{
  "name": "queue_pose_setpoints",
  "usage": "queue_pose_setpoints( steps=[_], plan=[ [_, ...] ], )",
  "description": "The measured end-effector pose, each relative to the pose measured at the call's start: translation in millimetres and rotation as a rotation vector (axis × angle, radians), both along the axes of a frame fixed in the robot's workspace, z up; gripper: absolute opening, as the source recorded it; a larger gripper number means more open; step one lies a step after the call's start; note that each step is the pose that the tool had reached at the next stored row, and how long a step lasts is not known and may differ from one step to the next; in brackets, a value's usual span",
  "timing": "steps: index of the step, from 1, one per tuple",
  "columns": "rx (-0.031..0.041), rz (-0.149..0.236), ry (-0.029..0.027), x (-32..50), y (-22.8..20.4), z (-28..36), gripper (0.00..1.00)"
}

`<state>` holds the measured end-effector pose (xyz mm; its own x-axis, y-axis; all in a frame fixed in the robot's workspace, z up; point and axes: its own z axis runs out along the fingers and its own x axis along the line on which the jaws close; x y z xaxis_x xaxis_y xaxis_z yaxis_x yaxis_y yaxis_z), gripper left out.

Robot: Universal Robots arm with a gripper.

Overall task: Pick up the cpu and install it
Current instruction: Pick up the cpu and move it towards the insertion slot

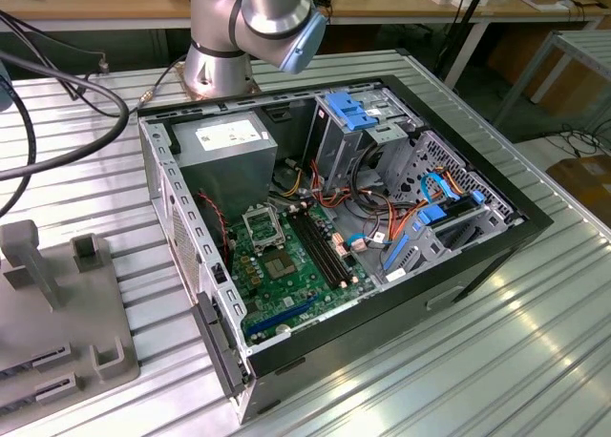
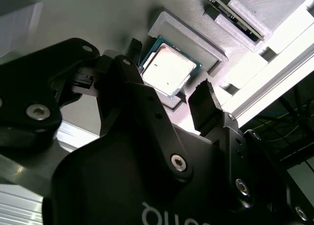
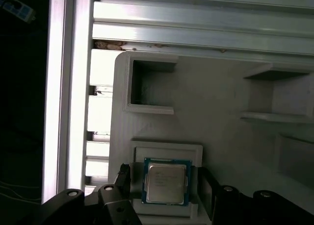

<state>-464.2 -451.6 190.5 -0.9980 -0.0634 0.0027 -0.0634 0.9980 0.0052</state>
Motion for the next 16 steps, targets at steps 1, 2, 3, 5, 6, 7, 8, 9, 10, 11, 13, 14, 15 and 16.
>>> queue_pose_setpoints(
  steps=[1,2,3,5,6,7,8,9,10,11,13,14,15,16],
  plan=[
    [0.0000,0.000,0.0001,0.0,0.0,0.0,0.66],
    [-0.0001,-0.001,0.0000,0.0,0.0,0.0,0.66],
    [0.0001,-0.001,-0.0001,0.1,0.1,-0.1,0.66],
    [0.0000,-0.002,0.0000,0.3,0.0,-0.1,0.66],
    [-0.0001,-0.003,0.0000,0.3,0.0,-0.1,0.66],
    [-0.0001,-0.004,0.0001,0.3,0.0,-0.1,0.66],
    [-0.0001,-0.004,0.0001,0.3,0.0,-0.1,0.66],
    [-0.0001,-0.004,0.0001,0.3,0.0,-0.2,0.66],
    [-0.0001,-0.004,0.0001,0.3,0.0,-0.4,0.66],
    [0.0000,-0.004,-0.0001,0.3,0.0,-0.7,0.66],
    [0.0000,-0.004,0.0000,0.3,0.0,-1.1,0.66],
    [0.0000,-0.004,0.0000,0.3,0.0,-1.4,0.66],
    [0.0000,-0.004,0.0000,0.3,0.0,-1.6,0.66],
    [-0.0001,-0.004,0.0000,0.3,0.0,-1.8,0.66]
  ],
)
